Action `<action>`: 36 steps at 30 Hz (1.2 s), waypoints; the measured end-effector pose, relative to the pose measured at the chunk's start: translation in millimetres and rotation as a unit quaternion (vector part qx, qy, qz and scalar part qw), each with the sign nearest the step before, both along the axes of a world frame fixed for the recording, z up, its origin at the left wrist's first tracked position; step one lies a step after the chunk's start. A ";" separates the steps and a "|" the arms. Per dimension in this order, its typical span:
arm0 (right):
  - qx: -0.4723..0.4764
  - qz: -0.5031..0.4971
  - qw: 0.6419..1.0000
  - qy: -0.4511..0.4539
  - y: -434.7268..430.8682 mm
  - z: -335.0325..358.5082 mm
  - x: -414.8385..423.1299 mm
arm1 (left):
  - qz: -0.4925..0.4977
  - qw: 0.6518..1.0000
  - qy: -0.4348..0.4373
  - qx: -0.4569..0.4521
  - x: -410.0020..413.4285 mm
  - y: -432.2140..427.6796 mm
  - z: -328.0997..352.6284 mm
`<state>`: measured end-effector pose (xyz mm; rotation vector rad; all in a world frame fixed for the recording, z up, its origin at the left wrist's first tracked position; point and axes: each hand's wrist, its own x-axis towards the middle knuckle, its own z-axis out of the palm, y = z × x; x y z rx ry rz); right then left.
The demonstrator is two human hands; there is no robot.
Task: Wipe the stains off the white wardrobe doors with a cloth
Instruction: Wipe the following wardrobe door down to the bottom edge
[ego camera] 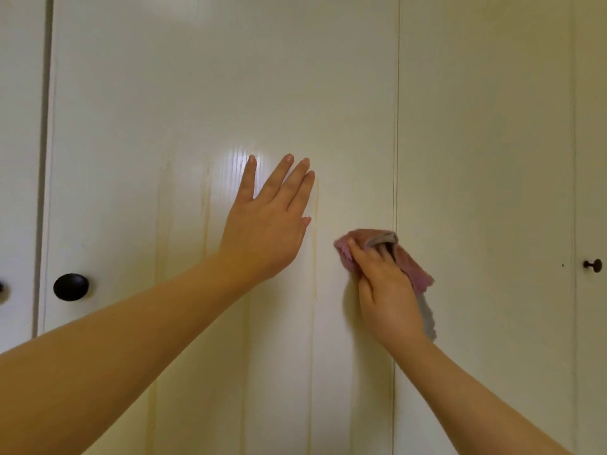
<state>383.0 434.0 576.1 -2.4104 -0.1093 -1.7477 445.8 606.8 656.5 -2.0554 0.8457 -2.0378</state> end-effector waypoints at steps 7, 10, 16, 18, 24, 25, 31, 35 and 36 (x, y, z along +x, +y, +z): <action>0.046 0.012 0.998 -0.029 10.5 33.1 8.1 | -0.023 1.000 -0.006 -0.019 -3.4 -13.1 -8.4; -0.006 0.011 1.000 -0.013 17.3 -0.1 6.6 | -0.008 1.000 -0.029 -0.002 -0.6 -7.0 -10.3; 0.060 0.032 0.997 -0.047 18.3 60.6 13.5 | -0.021 0.998 -0.045 -0.030 -0.3 5.0 -9.3; 0.050 0.032 0.997 -0.048 33.6 43.2 16.4 | -0.032 0.997 -0.060 -0.035 0.6 12.3 -13.6; -0.060 0.018 0.996 -0.059 36.9 57.8 16.1 | -0.031 0.996 -0.079 -0.024 5.5 42.8 -17.5; -0.035 0.032 0.997 -0.068 38.2 74.3 17.2 | -0.036 0.996 -0.079 -0.030 5.7 44.0 -16.3; -0.058 0.024 0.995 -0.074 59.2 40.9 26.0 | -0.078 0.993 -0.087 -0.032 8.6 57.1 -16.8; -0.054 0.026 0.994 -0.091 53.6 85.5 20.0 | -0.073 0.994 -0.083 -0.025 11.8 71.3 -14.7; -0.016 0.042 0.995 -0.094 57.6 97.1 21.5 | -0.073 0.994 -0.079 -0.032 11.9 74.2 -13.4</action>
